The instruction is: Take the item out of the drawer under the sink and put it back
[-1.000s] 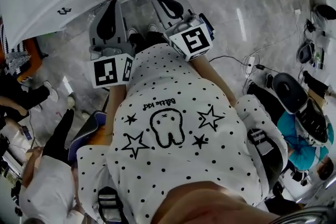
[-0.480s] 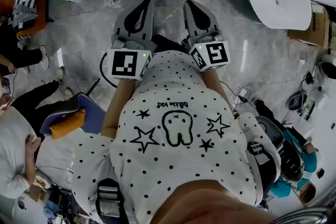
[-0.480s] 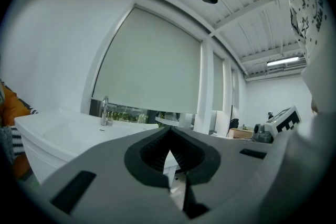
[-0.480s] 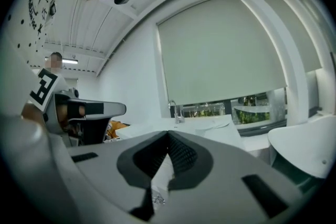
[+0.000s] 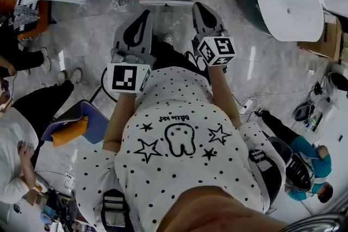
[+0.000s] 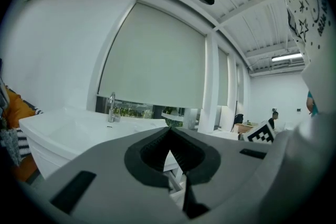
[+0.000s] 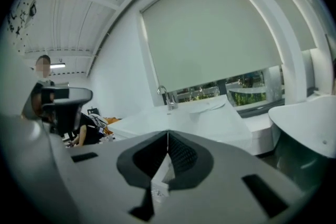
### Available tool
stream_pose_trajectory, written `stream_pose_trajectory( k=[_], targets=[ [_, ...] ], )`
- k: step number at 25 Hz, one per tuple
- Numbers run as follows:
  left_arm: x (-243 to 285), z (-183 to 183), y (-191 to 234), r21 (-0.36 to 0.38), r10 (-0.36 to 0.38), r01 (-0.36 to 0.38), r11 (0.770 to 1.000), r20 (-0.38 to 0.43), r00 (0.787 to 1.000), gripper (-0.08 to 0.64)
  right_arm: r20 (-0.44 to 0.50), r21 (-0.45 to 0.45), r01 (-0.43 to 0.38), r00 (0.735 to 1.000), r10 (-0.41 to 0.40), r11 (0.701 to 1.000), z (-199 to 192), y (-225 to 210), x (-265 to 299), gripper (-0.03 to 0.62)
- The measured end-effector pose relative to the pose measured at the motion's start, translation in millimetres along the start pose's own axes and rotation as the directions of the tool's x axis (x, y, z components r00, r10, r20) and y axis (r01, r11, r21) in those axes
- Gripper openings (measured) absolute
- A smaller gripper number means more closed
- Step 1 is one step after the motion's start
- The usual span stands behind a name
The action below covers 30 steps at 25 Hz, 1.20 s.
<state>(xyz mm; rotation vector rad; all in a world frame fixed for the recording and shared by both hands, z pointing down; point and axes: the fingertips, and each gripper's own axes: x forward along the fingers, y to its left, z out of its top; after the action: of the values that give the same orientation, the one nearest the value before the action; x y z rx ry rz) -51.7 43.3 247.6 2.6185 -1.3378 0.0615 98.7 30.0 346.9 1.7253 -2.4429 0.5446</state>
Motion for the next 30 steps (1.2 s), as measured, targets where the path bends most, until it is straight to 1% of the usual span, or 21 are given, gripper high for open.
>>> stream_pose_trajectory(
  k=[2, 5, 6, 8, 9, 11, 13, 16, 17, 19, 21, 24, 27, 29, 30],
  targets=[
    [7.3, -9.7, 7.2, -0.001, -0.006, 0.006, 1.000, -0.043, 0.999, 0.003, -0.054, -0.014, 0.025, 0.998, -0.025, 1.000, -15.2, -23.1, 25.7, 0.014],
    [13.0, -17.2, 35.6, -0.065, -0.003, -0.002, 0.998, -0.078, 0.997, 0.003, -0.142, -0.059, 0.063, 0.987, -0.071, 0.996, -42.4, -40.5, 73.5, 0.014],
    [12.1, -19.3, 48.4, -0.081, 0.010, -0.017, 0.997, -0.088, 0.996, 0.003, -0.169, -0.057, 0.060, 0.983, -0.069, 0.997, -54.4, -39.7, 92.4, 0.014],
    [14.6, -26.5, 67.2, -0.080, 0.040, -0.049, 0.996, -0.112, 0.993, 0.003, -0.228, -0.029, 0.028, 0.973, -0.034, 0.999, -79.2, -40.1, 129.8, 0.015],
    [19.8, -31.0, 69.7, -0.073, 0.046, -0.055, 0.996, -0.120, 0.992, 0.003, -0.263, -0.019, 0.014, 0.965, -0.018, 1.000, -90.0, -45.6, 142.9, 0.026],
    [33.9, -41.7, 64.1, -0.084, 0.029, -0.040, 0.996, -0.128, 0.991, 0.004, -0.335, -0.020, 0.020, 0.942, -0.026, 1.000, -109.3, -67.9, 153.3, 0.105],
    [42.8, -56.6, 62.1, -0.106, 0.012, -0.029, 0.994, -0.154, 0.988, 0.003, -0.390, -0.015, 0.037, 0.920, -0.040, 0.999, -129.5, -86.6, 165.5, 0.109],
    [52.2, -76.5, 66.4, -0.125, 0.003, -0.024, 0.992, -0.168, 0.986, 0.003, -0.455, 0.012, 0.038, 0.890, -0.028, 0.999, -158.7, -104.4, 192.2, 0.116],
    [53.4, -82.5, 66.5, -0.138, 0.003, -0.027, 0.990, -0.175, 0.985, 0.003, -0.483, 0.004, 0.030, 0.875, -0.024, 1.000, -167.9, -108.9, 197.8, 0.119],
    [52.6, -93.6, 66.7, -0.159, 0.005, -0.036, 0.987, -0.192, 0.981, 0.003, -0.536, -0.041, 0.004, 0.844, -0.025, 0.999, -183.8, -115.3, 206.9, 0.135],
    [53.1, -103.5, 69.5, -0.158, 0.006, -0.039, 0.987, -0.203, 0.979, 0.003, -0.566, -0.091, -0.017, 0.824, -0.038, 0.996, -195.0, -122.7, 219.2, 0.137],
    [52.7, -116.8, 72.4, -0.143, 0.011, -0.043, 0.989, -0.214, 0.977, 0.003, -0.587, -0.140, -0.039, 0.808, -0.051, 0.989, -208.7, -131.6, 233.3, 0.140],
    [49.3, -127.8, 73.5, -0.140, 0.023, -0.056, 0.989, -0.227, 0.974, 0.003, -0.627, -0.197, -0.087, 0.777, -0.058, 0.976, -228.8, -134.9, 237.9, 0.148],
    [47.3, -134.1, 74.5, -0.129, 0.025, -0.056, 0.990, -0.234, 0.972, 0.003, -0.634, -0.212, -0.096, 0.771, -0.062, 0.973, -237.7, -138.3, 242.2, 0.151],
    [46.4, -137.4, 74.7, -0.122, 0.023, -0.054, 0.991, -0.238, 0.971, 0.004, -0.638, -0.204, -0.097, 0.768, -0.057, 0.974, -241.4, -139.5, 243.6, 0.160]
  ],
)
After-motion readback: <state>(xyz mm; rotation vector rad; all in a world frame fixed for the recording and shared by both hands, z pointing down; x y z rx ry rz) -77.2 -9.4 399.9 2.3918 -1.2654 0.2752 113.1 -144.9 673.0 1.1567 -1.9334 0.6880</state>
